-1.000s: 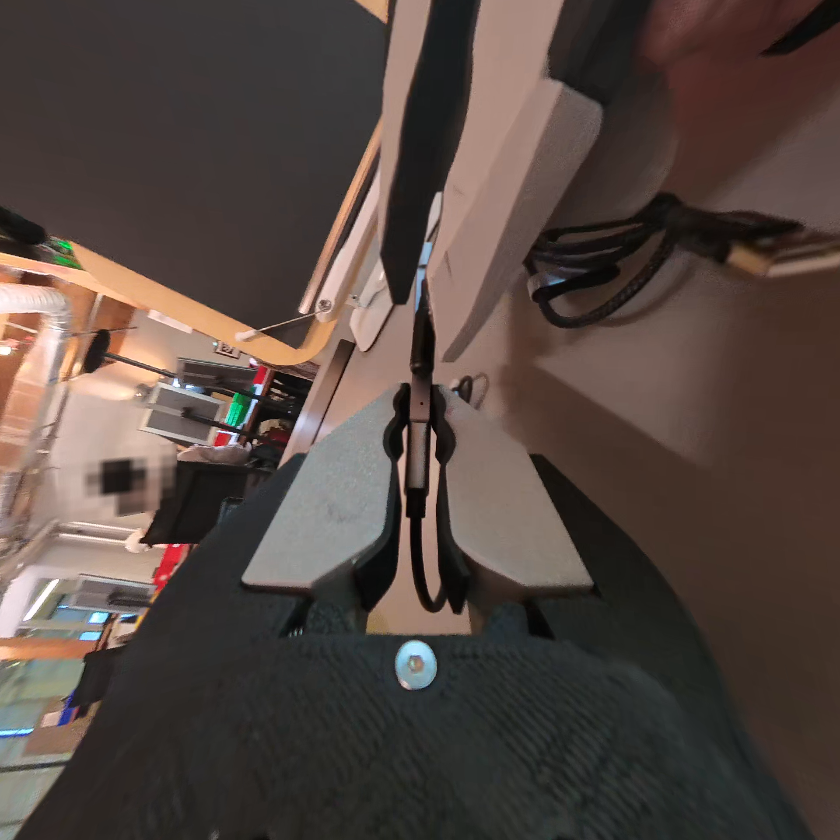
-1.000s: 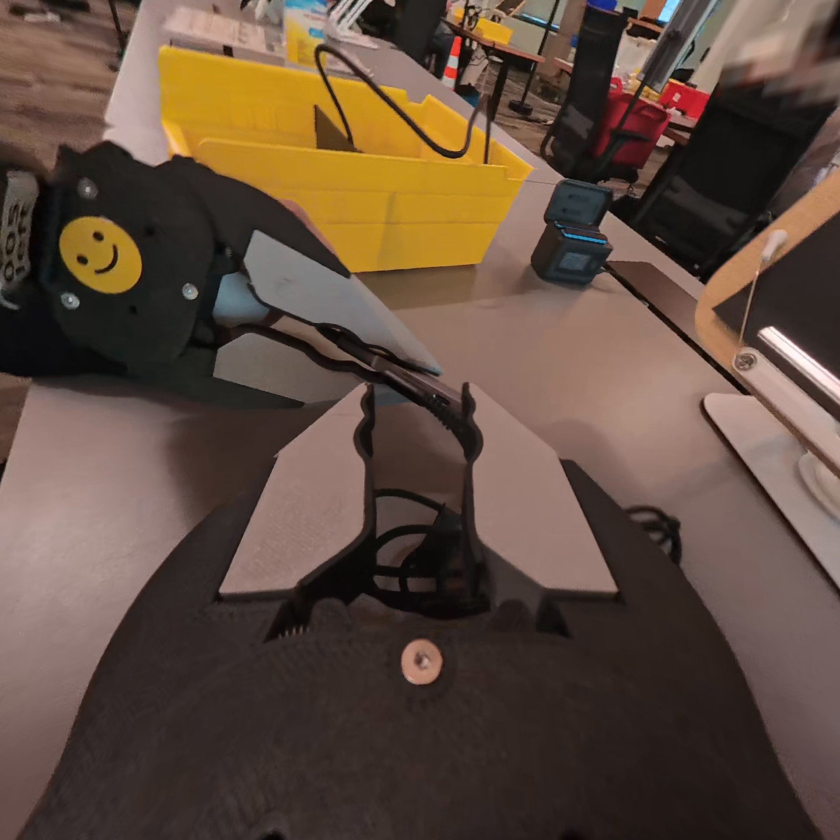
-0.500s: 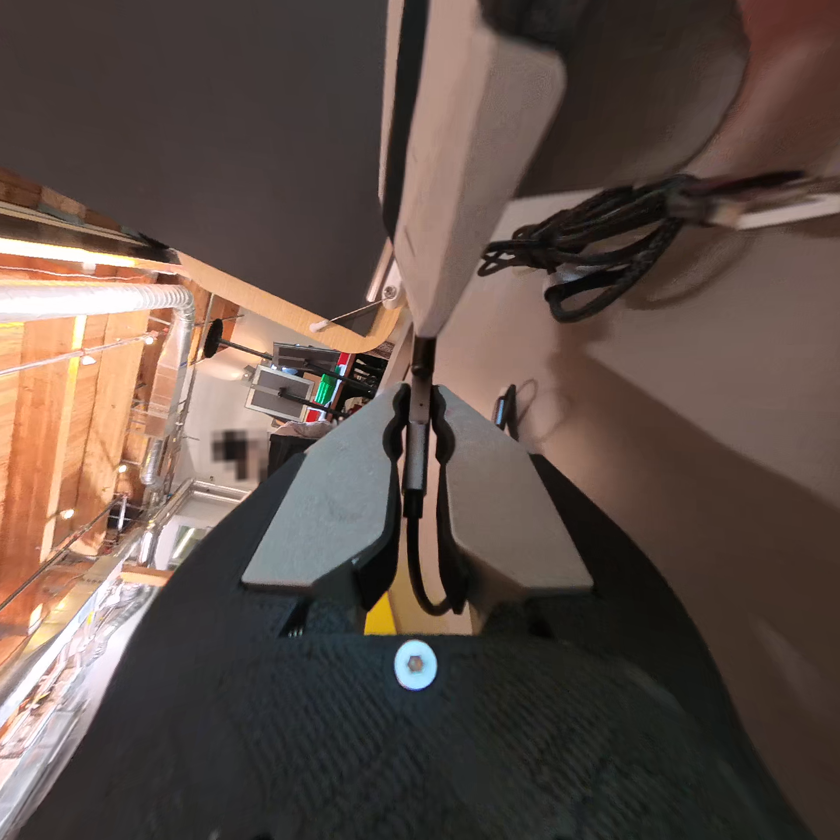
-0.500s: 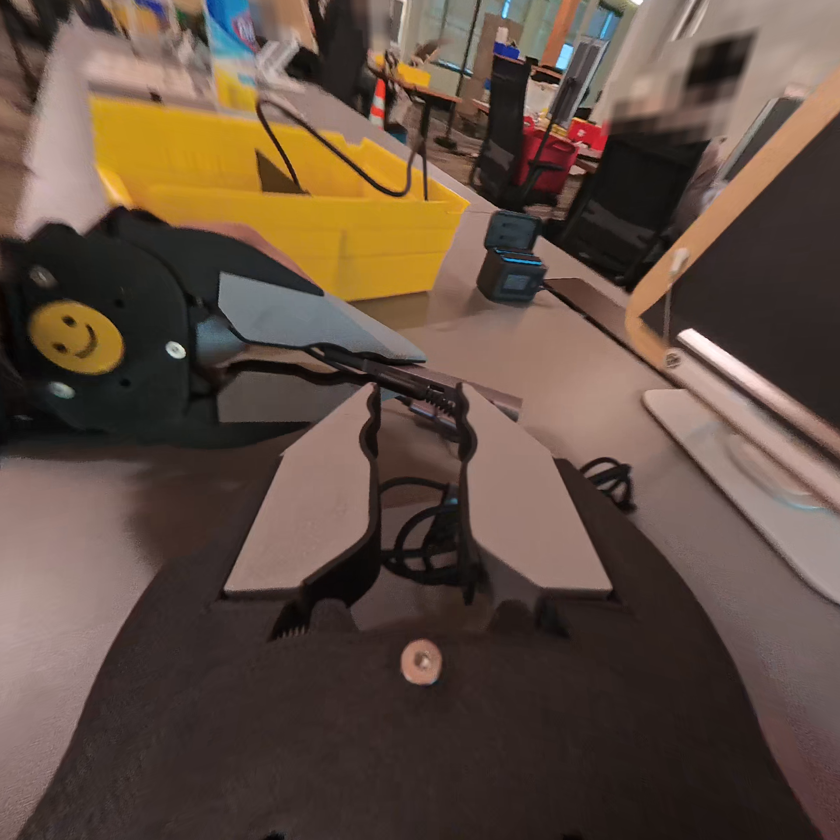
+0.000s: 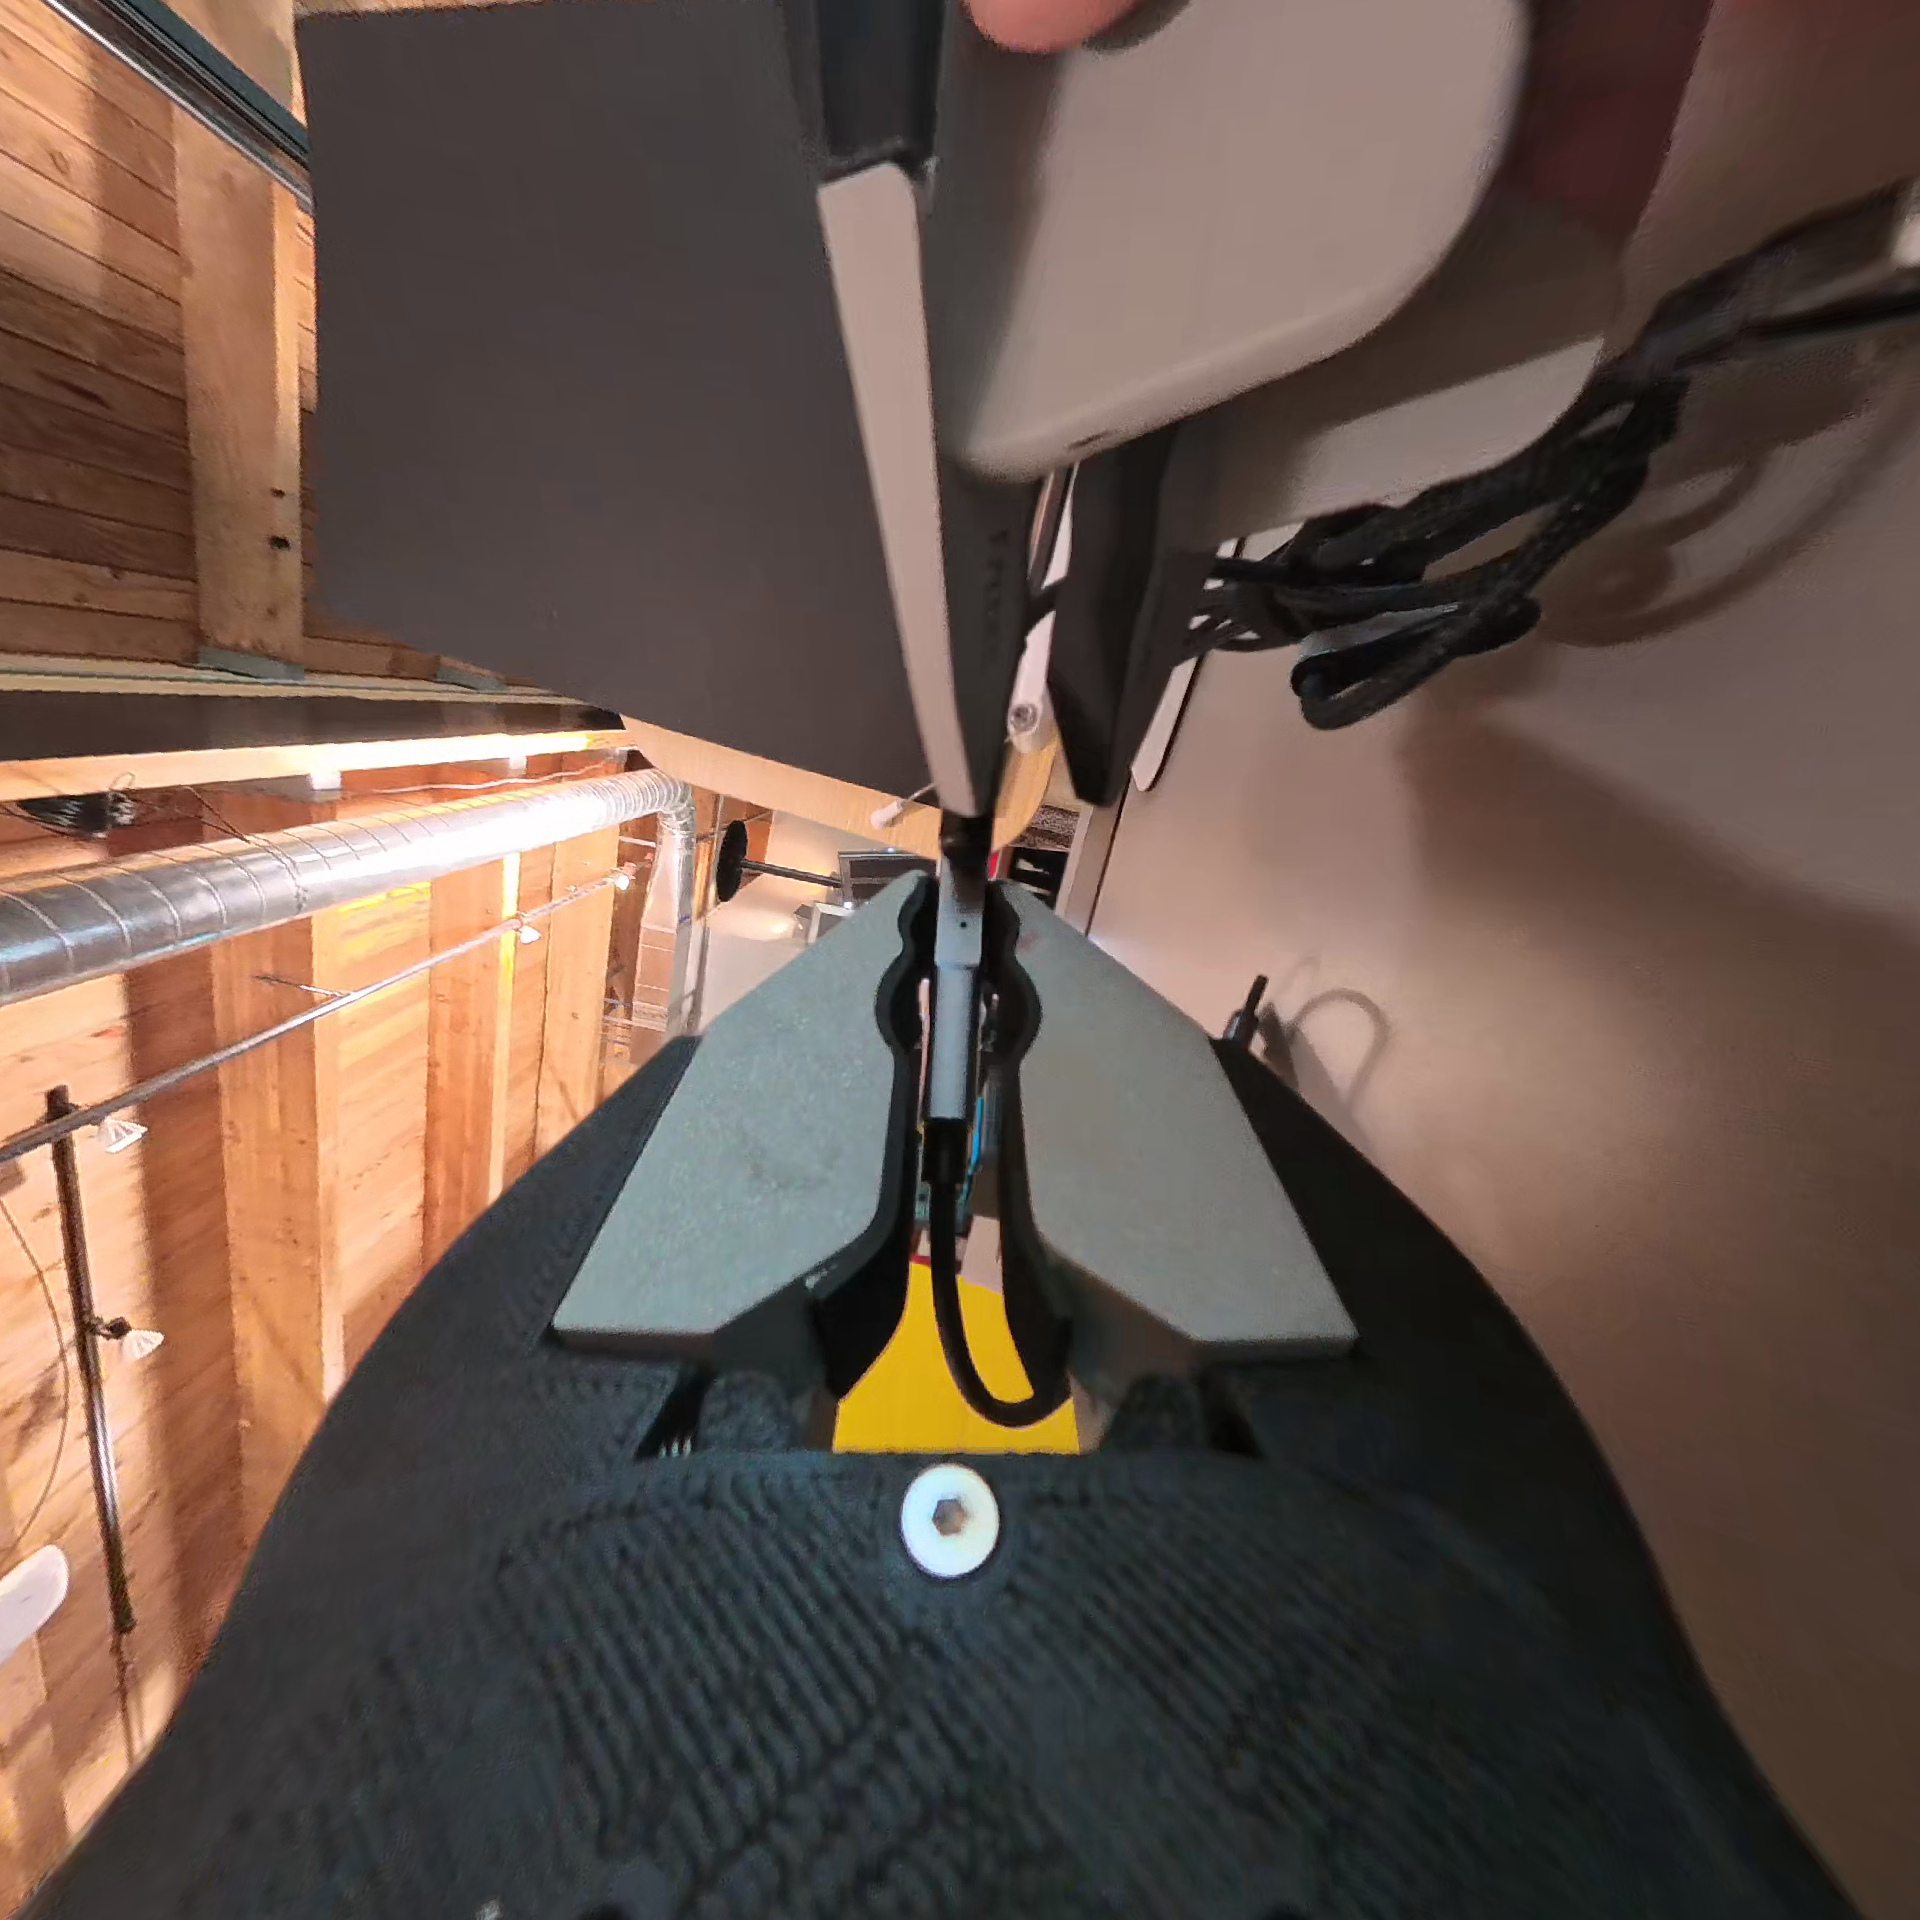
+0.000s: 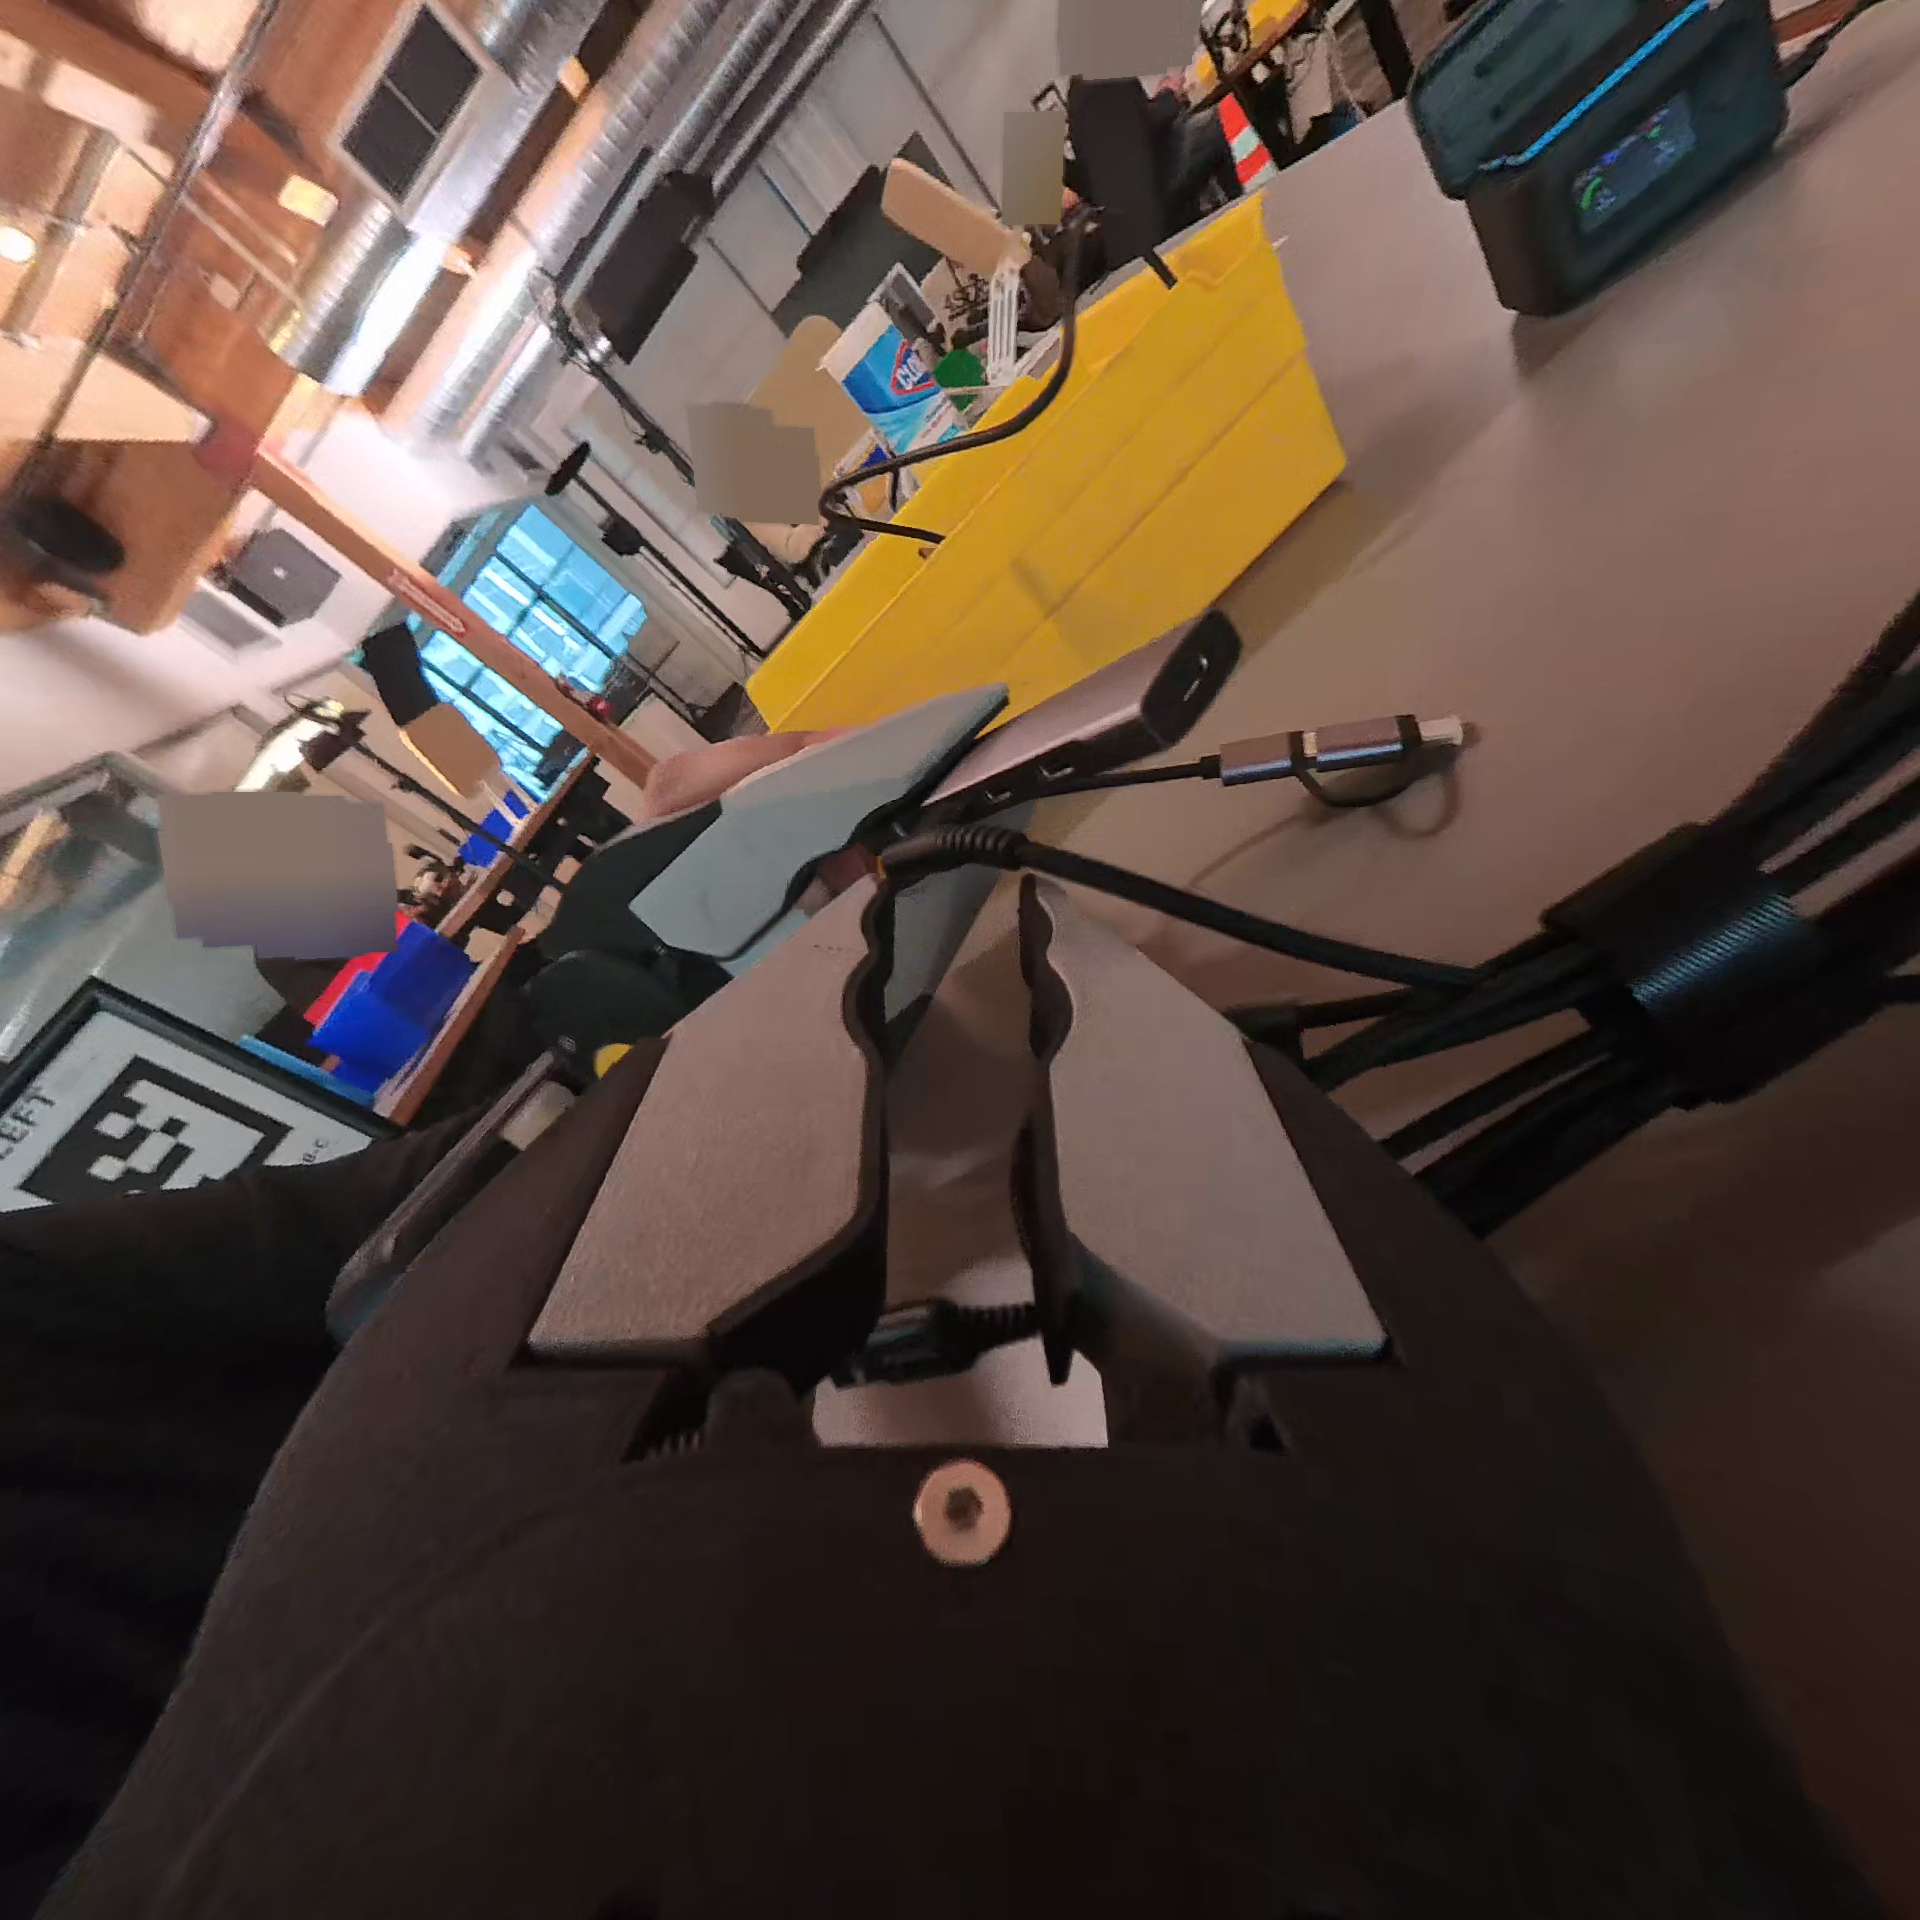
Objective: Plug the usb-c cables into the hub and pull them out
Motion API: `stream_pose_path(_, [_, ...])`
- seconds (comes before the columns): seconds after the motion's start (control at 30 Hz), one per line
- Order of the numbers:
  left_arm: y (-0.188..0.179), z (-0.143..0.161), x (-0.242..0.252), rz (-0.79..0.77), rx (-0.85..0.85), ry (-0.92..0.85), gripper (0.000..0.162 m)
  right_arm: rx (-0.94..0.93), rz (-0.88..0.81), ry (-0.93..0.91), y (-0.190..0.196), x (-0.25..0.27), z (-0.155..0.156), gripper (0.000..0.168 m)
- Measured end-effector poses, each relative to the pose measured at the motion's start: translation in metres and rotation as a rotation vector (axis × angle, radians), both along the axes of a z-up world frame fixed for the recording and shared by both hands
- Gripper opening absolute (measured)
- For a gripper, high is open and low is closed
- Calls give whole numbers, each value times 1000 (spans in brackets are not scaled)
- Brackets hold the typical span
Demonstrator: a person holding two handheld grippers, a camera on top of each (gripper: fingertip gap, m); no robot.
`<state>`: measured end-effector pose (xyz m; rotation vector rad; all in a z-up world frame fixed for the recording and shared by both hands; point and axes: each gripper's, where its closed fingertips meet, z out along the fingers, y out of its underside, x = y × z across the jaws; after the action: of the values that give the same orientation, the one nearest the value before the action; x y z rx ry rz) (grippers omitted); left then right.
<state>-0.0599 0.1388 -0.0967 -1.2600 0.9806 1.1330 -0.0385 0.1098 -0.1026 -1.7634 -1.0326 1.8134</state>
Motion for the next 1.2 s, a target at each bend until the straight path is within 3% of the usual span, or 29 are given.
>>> stream_pose_path(0.07, [0, -2, 3, 1, 1, 22, 7, -54, 34, 41, -4, -1, 5, 25])
stream_pose_path(0.4, [0, -4, 9, -12, 5, 53, 7, -238, 72, 96, 0, -3, 5, 12])
stream_pose_path(0.73, [5, -19, 12, -37, -52, 83, 7, -280, 97, 29, -1, 1, -10, 7])
stream_pose_path(0.9, [7, -26, 16, -91, -43, 193, 8, -299, 119, -14, -2, 4, -20, 6])
stream_pose_path(1.2, [3, -18, 20, -144, -13, 187, 8, -278, 182, -3, -9, 7, -14, 6])
